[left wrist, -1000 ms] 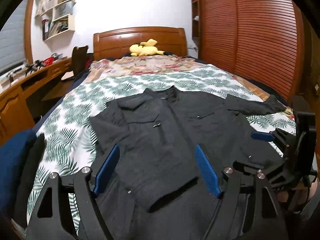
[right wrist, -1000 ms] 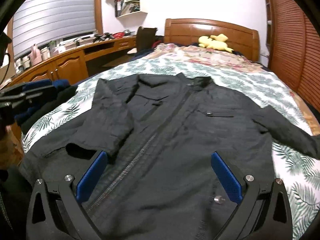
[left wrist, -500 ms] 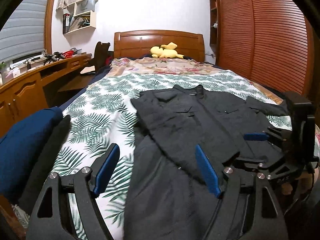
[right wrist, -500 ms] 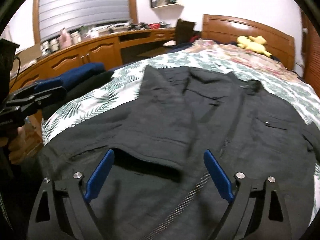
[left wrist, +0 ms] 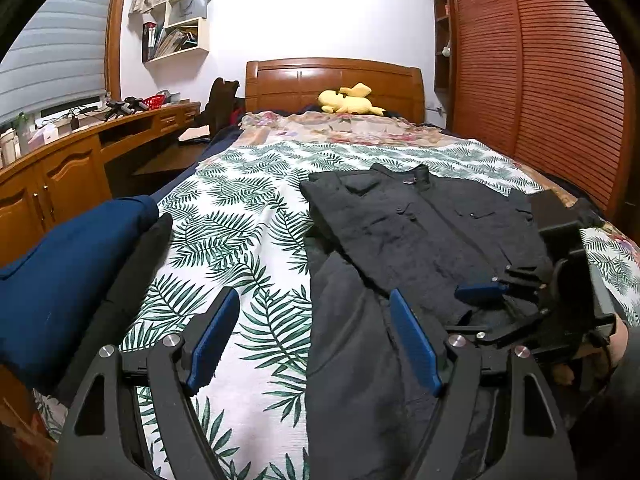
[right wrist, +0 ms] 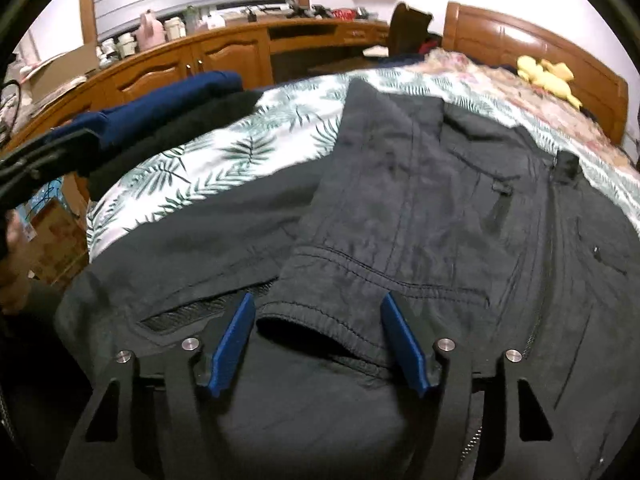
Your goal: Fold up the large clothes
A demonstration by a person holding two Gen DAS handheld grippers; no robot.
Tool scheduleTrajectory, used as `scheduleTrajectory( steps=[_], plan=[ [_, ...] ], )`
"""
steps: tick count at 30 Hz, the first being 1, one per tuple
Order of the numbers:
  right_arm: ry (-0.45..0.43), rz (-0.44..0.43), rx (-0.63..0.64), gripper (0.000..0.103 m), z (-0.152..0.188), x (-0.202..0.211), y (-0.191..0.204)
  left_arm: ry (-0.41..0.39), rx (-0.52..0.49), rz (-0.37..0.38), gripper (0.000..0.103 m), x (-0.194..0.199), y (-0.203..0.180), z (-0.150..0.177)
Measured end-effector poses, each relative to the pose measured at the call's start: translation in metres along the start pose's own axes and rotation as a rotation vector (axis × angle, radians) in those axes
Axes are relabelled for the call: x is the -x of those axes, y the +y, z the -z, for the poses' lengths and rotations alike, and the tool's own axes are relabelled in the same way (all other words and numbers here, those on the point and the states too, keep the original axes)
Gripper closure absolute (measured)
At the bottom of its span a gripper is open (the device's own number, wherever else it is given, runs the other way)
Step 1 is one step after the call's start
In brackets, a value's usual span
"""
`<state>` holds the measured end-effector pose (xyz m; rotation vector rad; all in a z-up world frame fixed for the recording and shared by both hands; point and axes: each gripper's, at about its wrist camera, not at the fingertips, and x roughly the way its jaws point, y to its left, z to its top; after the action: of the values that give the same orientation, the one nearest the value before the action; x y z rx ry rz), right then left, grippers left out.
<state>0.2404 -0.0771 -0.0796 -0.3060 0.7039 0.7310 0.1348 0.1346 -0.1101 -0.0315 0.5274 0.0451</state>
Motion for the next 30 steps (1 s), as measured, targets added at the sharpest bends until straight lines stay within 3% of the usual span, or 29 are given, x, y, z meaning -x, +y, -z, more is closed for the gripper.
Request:
scheduleTrajectory(
  steps=[3, 5, 7, 10, 14, 30],
  plan=[
    [0.003, 0.0, -0.015, 0.041, -0.003, -0.006, -0.004, 0.0, 0.001, 0.001, 0.025, 0.0, 0.001, 0.0],
    [0.005, 0.007, -0.01, 0.05, -0.005, -0.008, -0.004, -0.003, -0.002, 0.002, 0.025, 0.0, 0.001, 0.0],
    [0.001, 0.026, -0.001, 0.07, -0.003, -0.004, 0.001, -0.006, -0.002, 0.006, 0.025, 0.0, 0.002, -0.001],
    [-0.023, 0.031, 0.007, 0.091, -0.003, 0.003, 0.009, -0.004, -0.005, 0.009, 0.025, -0.001, -0.001, -0.001],
    [-0.078, 0.032, -0.007, 0.095, 0.004, 0.029, 0.01, -0.008, -0.001, 0.025, 0.025, -0.004, -0.01, -0.007],
    [-0.342, 0.125, -0.196, 0.096, 0.052, 0.173, -0.043, -0.022, -0.076, 0.101, 0.025, -0.013, -0.08, -0.019]
  ],
)
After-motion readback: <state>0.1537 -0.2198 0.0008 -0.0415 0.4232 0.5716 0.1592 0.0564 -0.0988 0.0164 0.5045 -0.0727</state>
